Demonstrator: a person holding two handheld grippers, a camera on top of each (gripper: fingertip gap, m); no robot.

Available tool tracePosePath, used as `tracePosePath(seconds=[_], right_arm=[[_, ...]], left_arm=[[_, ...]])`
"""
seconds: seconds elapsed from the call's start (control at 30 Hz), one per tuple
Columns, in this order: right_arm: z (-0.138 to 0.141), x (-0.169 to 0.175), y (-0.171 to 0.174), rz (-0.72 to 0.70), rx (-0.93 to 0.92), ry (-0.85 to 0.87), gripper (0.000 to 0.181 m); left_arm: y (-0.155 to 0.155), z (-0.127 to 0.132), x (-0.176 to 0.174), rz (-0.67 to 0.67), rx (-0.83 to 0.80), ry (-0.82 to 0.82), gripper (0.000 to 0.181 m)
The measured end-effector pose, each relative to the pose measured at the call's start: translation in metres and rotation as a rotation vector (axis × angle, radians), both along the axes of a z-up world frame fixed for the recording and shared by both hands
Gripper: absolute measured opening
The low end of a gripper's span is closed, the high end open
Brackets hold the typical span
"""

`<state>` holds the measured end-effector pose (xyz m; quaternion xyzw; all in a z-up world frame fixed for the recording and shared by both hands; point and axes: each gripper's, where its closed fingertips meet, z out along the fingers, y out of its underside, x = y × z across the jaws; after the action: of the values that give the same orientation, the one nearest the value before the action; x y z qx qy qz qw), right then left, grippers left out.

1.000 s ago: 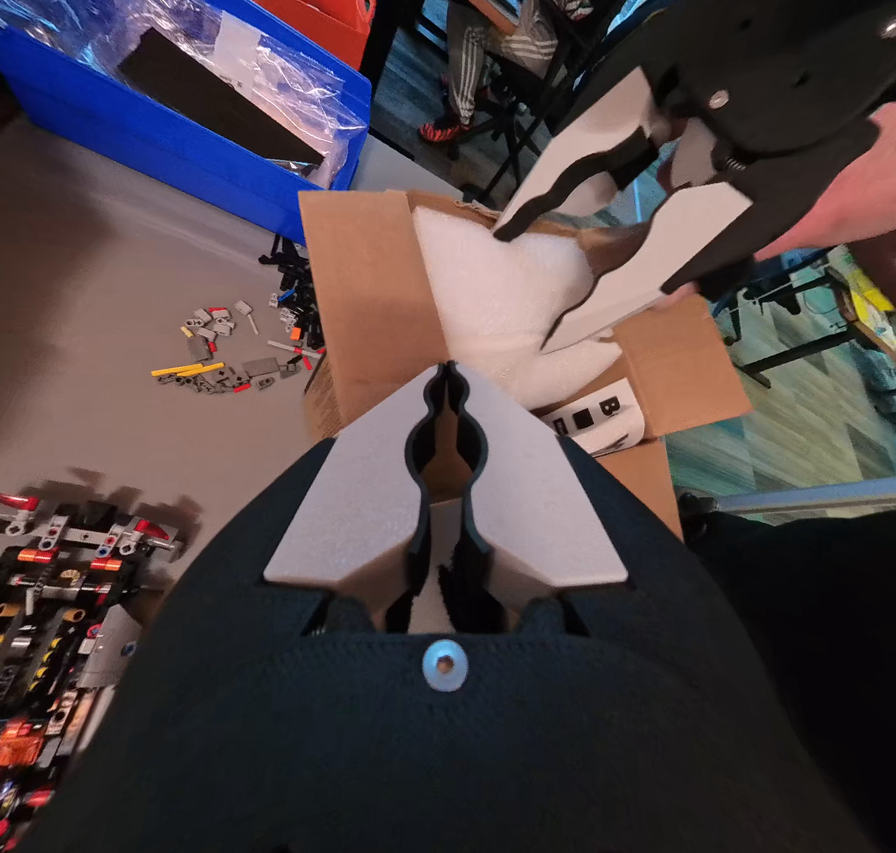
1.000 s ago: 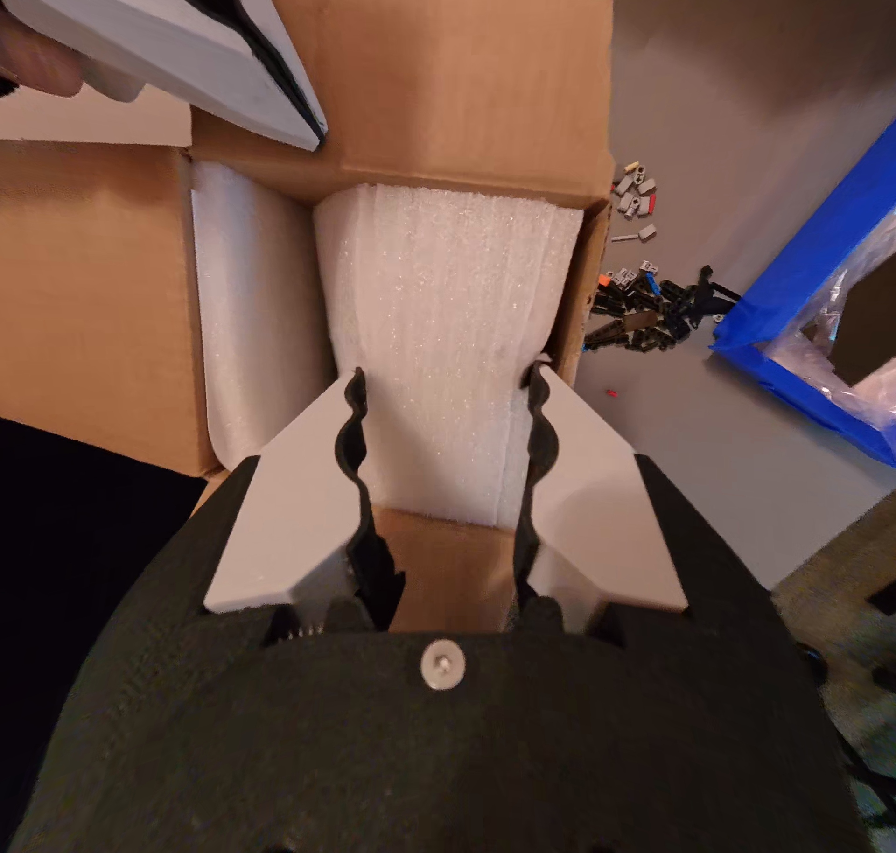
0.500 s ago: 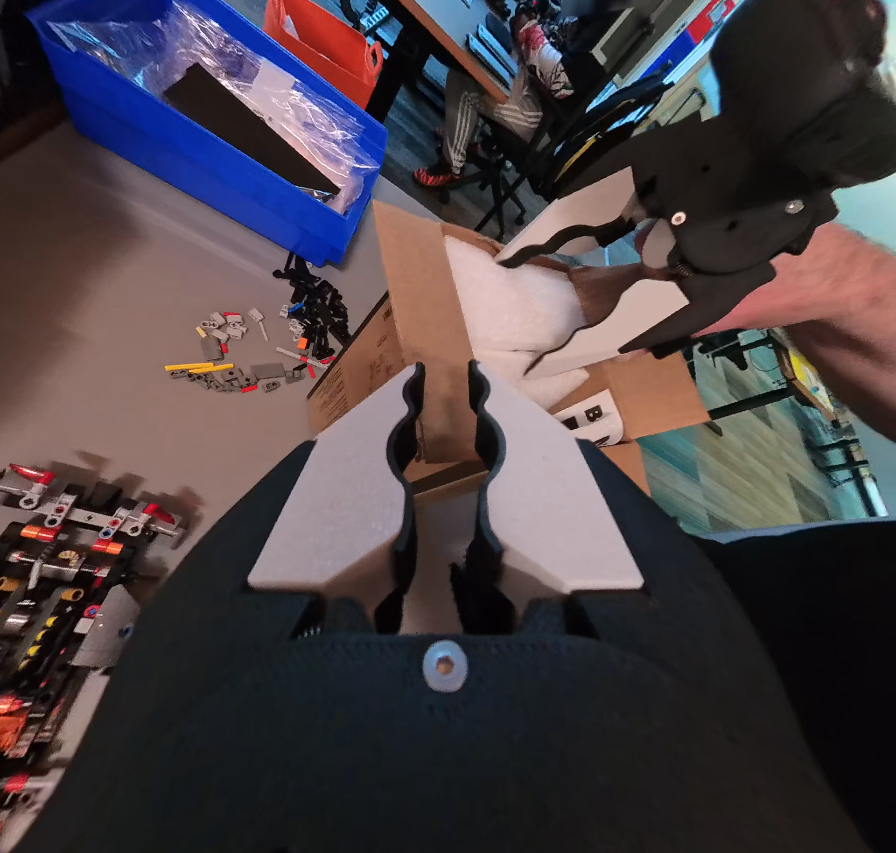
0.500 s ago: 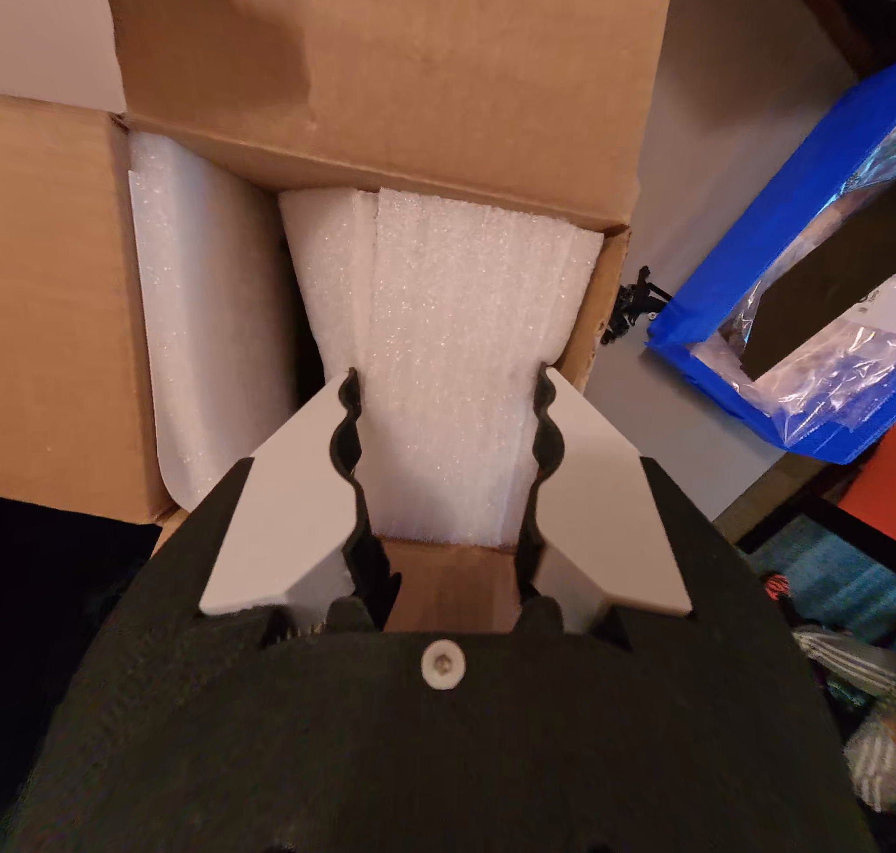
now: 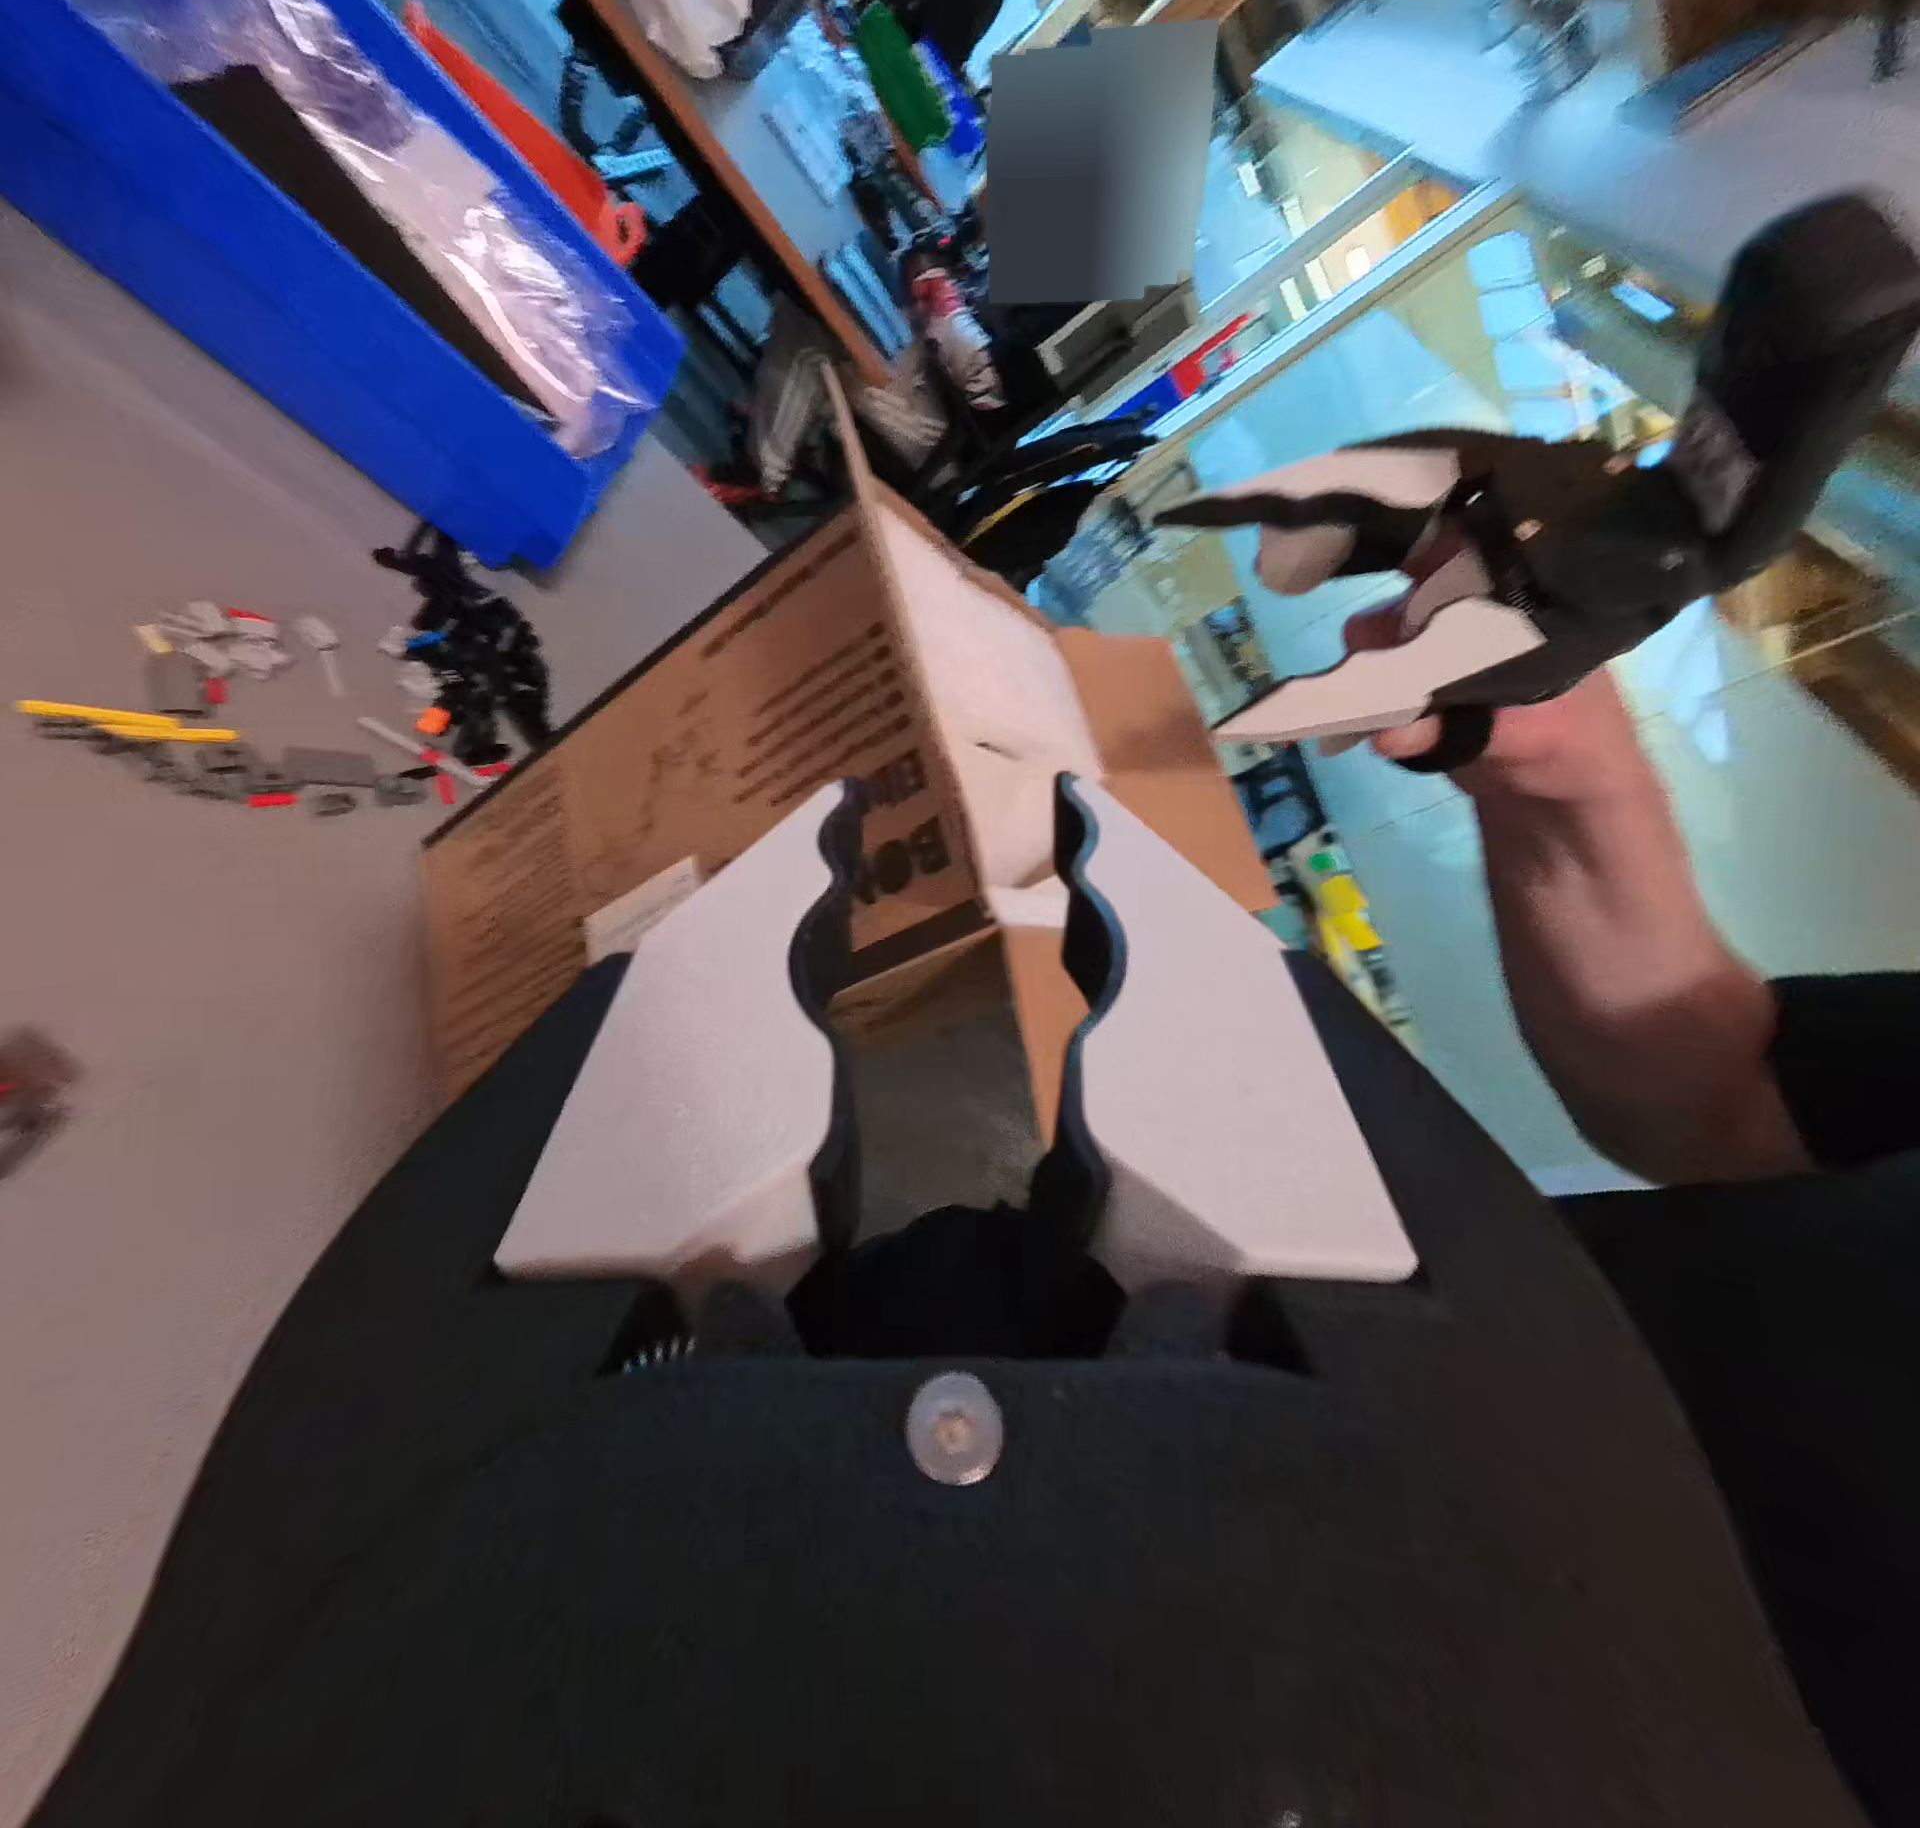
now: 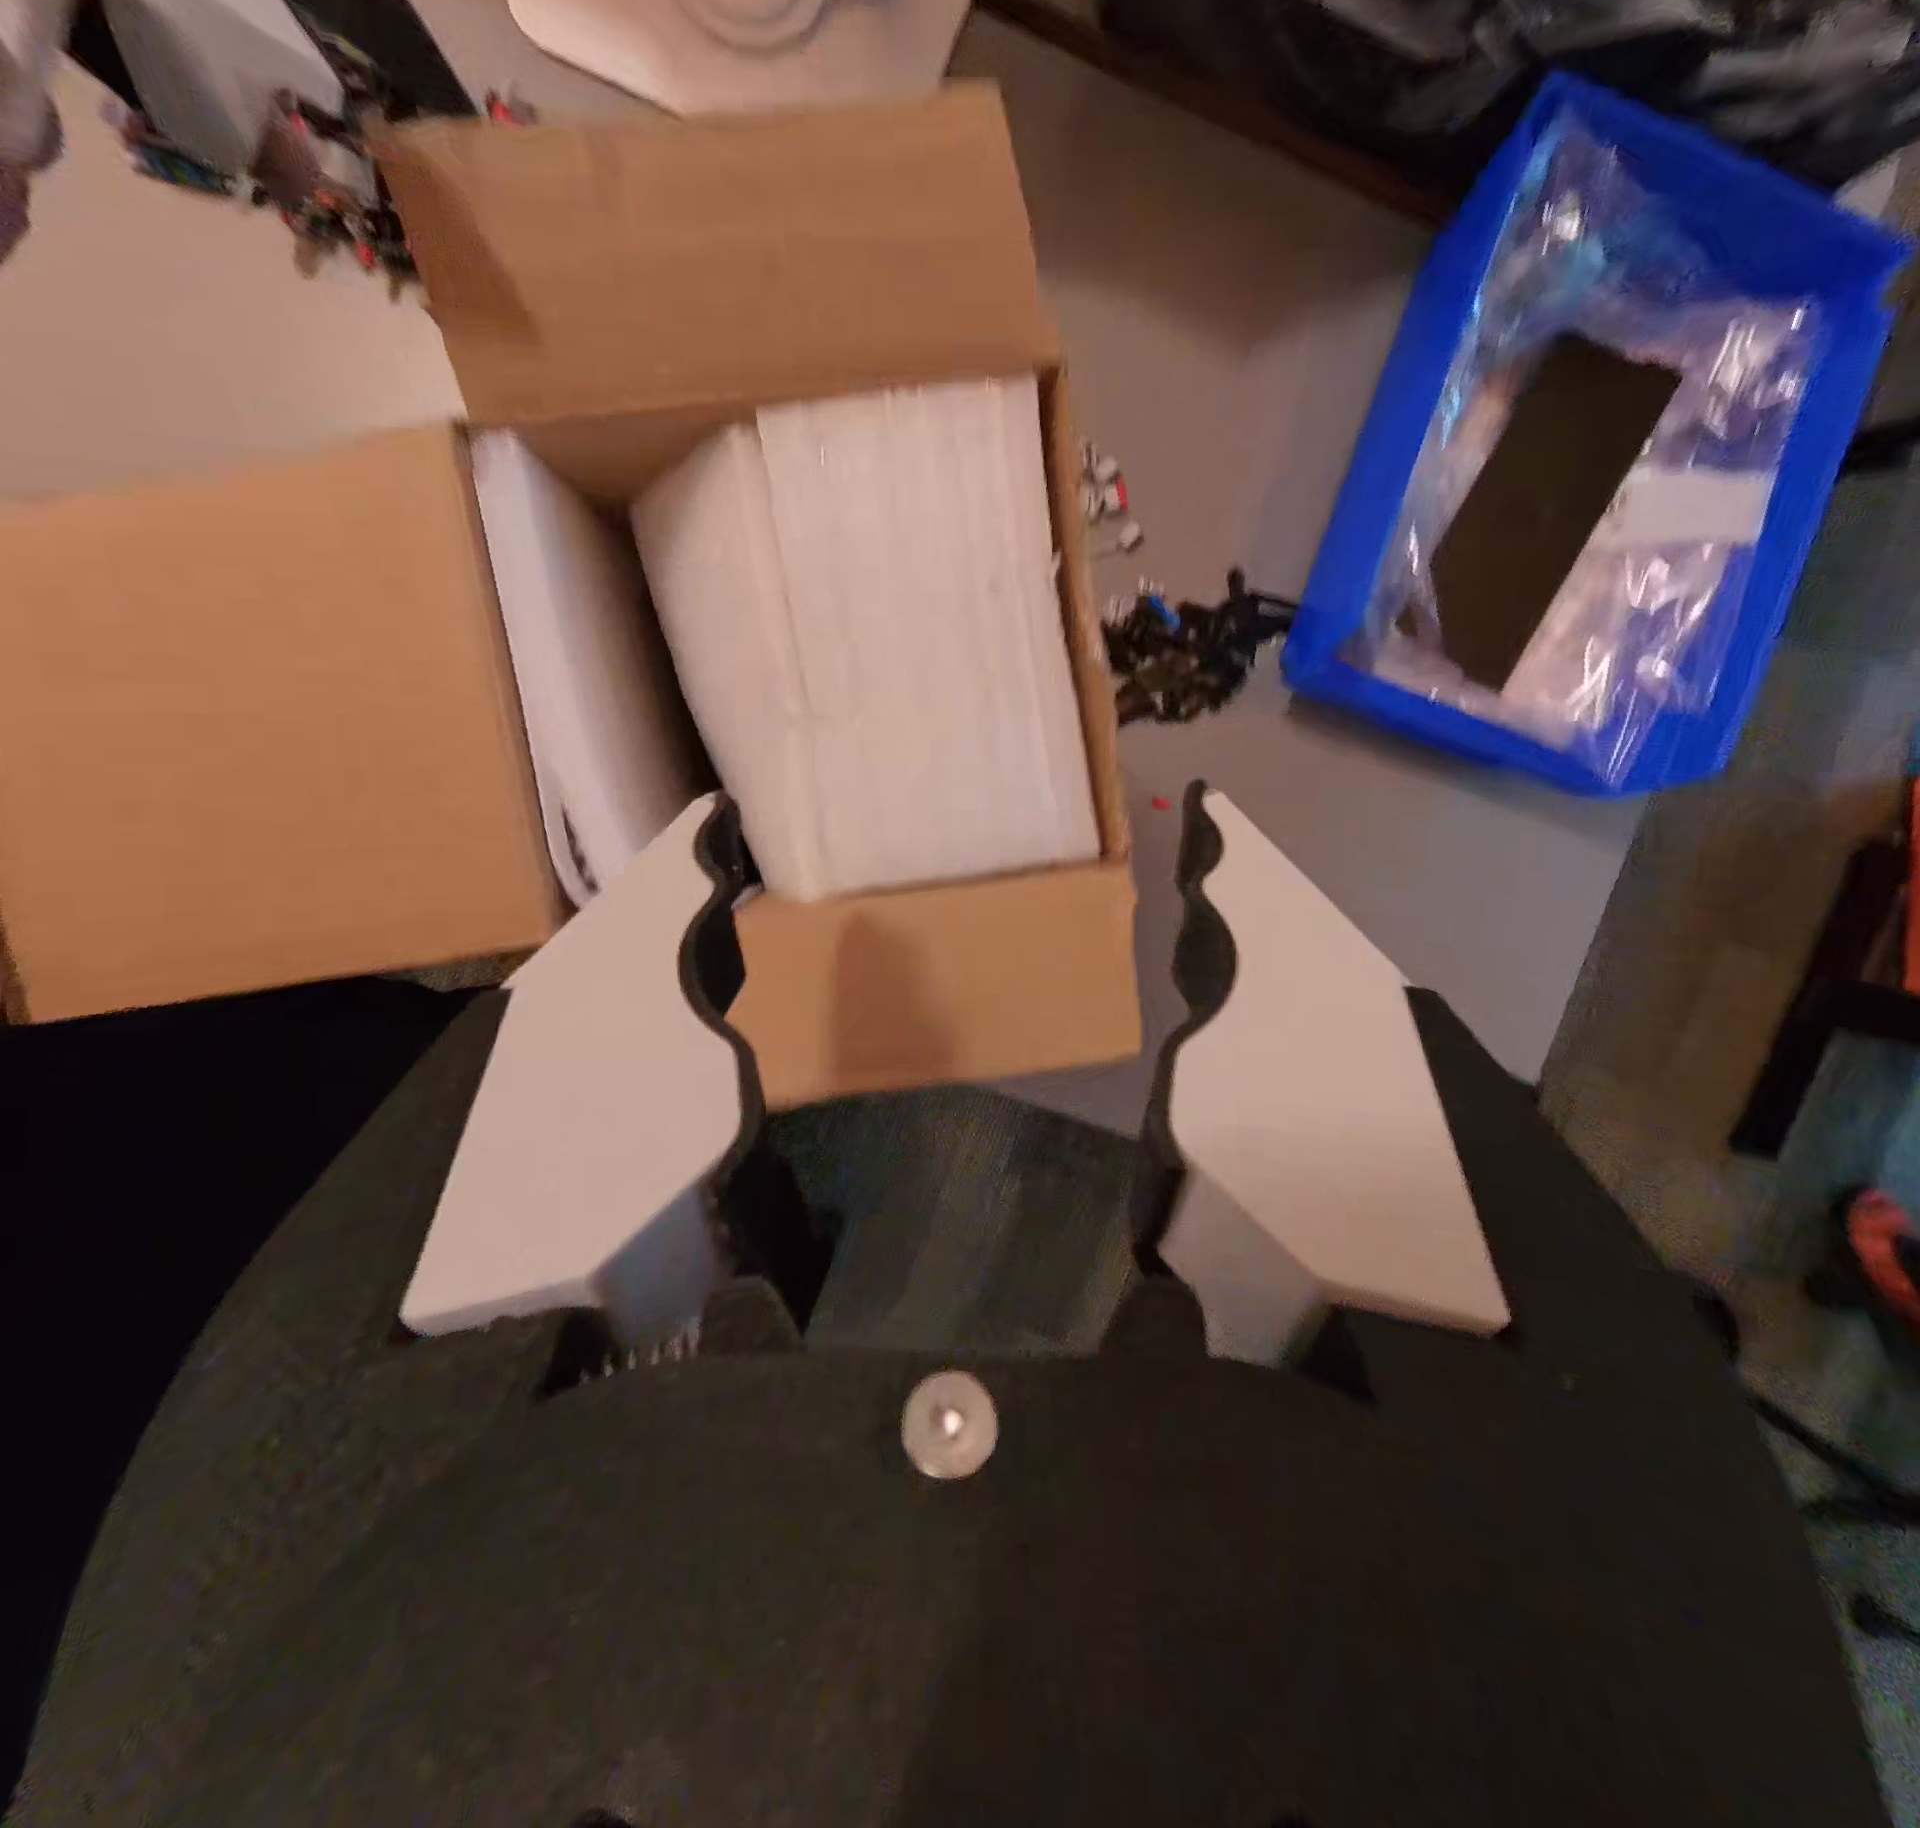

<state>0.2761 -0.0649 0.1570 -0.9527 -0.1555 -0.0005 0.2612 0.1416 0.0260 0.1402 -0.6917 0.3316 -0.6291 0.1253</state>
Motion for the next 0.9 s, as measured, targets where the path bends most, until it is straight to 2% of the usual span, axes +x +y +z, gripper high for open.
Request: tracePosePath(seconds=[0.1,0.17,0.23,0.33,0.5,0.6,0.73,0.77,0.8,0.9], right_arm=[[-0.025,-0.002,-0.028,-0.061,-0.068,0.028,0.063],[-0.042,-0.003,-0.039,-0.092,-0.081,0.015,0.061],[-0.044,-0.003,-0.039,-0.134,-0.008,0.063,0.049],[-0.045,0.011,-0.043,-0.199,0.041,0.120,0.034],[-0.048,0.048,-0.049,-0.302,0.147,0.288,0.012],[-0.050,0.072,-0.055,-0.338,0.215,0.365,0.021],[-0.049,0.099,-0.064,-0.406,0.262,0.484,0.033],[-0.048,0.109,-0.070,-0.446,0.261,0.481,0.057],[-0.048,0.121,-0.077,-0.485,0.263,0.466,0.070],[-0.062,0.126,-0.097,-0.530,0.187,0.535,0.084]], left_arm=[[-0.013,0.000,0.011,-0.038,-0.051,-0.009,0.043],[-0.023,-0.006,0.020,-0.076,-0.068,0.018,0.041],[-0.033,-0.009,0.028,-0.114,-0.091,0.019,0.028],[-0.036,-0.012,0.038,-0.091,-0.056,0.058,0.010],[-0.058,-0.003,0.058,-0.053,0.027,0.120,0.006],[-0.076,0.003,0.072,-0.023,0.012,0.099,0.010],[-0.094,0.009,0.094,0.049,-0.013,0.042,0.006],[-0.099,0.010,0.100,0.053,-0.019,0.038,0.005],[-0.105,0.011,0.106,0.050,-0.026,0.038,0.004],[-0.117,0.010,0.124,0.067,-0.009,0.044,0.002]])
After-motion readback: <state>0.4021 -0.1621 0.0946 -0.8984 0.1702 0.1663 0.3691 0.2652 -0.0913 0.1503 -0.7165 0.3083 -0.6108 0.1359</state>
